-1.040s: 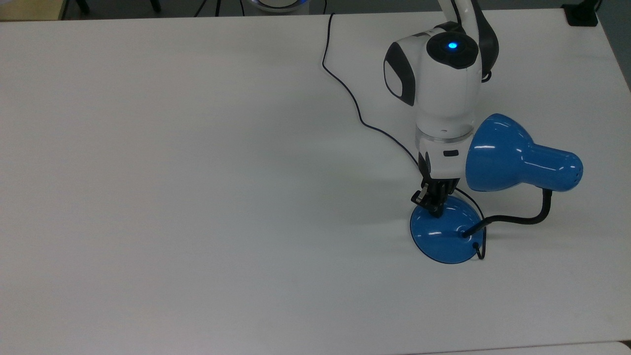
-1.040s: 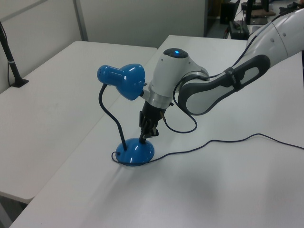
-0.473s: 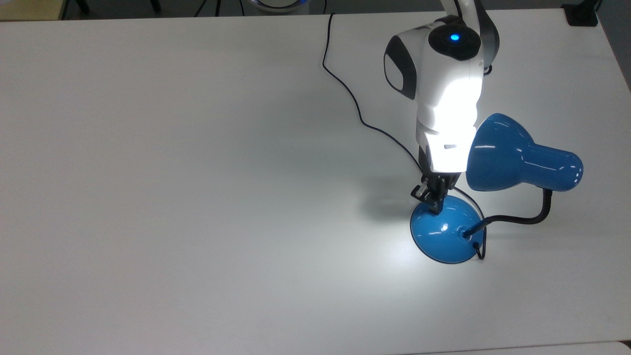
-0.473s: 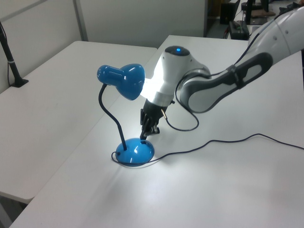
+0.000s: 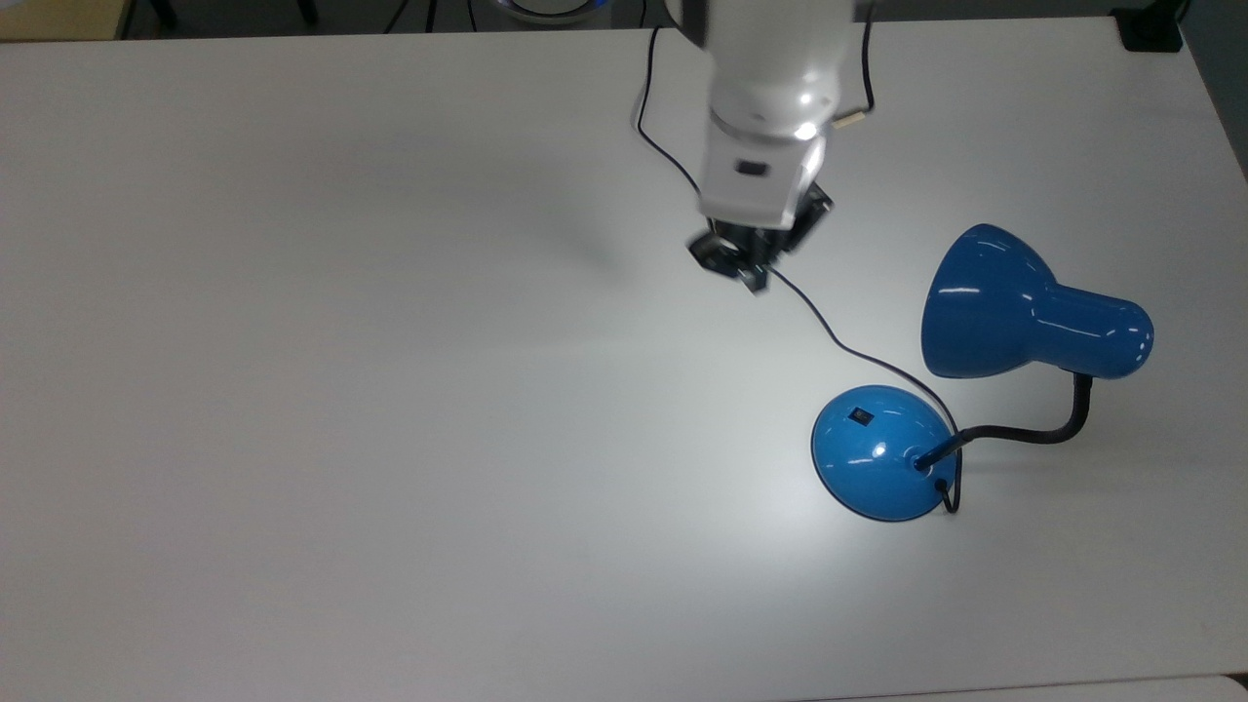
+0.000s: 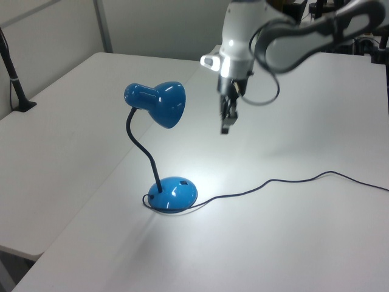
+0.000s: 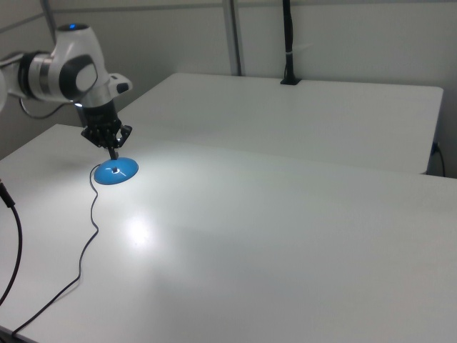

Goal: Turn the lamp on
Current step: 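Lift the gripper up and away from the lit lamp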

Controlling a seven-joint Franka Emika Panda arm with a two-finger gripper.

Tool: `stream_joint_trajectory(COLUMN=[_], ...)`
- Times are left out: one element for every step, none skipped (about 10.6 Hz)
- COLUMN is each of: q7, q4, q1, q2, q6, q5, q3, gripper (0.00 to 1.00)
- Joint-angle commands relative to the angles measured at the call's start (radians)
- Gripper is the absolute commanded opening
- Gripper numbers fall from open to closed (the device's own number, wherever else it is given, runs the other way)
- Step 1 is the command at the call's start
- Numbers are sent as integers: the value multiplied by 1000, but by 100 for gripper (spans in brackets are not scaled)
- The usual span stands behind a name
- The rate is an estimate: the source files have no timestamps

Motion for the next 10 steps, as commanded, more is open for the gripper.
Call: stream_joint_trajectory(q7=[169, 169, 158, 169, 181, 187, 206, 238, 252, 255], q4=[-62, -62, -62, -62, -56, -30, -22, -21, -12, -8], q1=[-188, -229, -281, -312, -311, -313, -316, -319, -319, -320], q2=[-208, -240, -274, -300, -309, -300, -291, -292, -295, -295], q6=[-302, -368, -399, -422, -465, -478, -476, -476, -478, -476], q5=[-33, -50, -53, -55, -96, -159, -170, -170, -170, -165], q3=[46, 46, 47, 46, 44, 46, 44, 38, 37, 34], gripper=[21, 74, 100, 100, 100, 100, 100, 100, 100, 100])
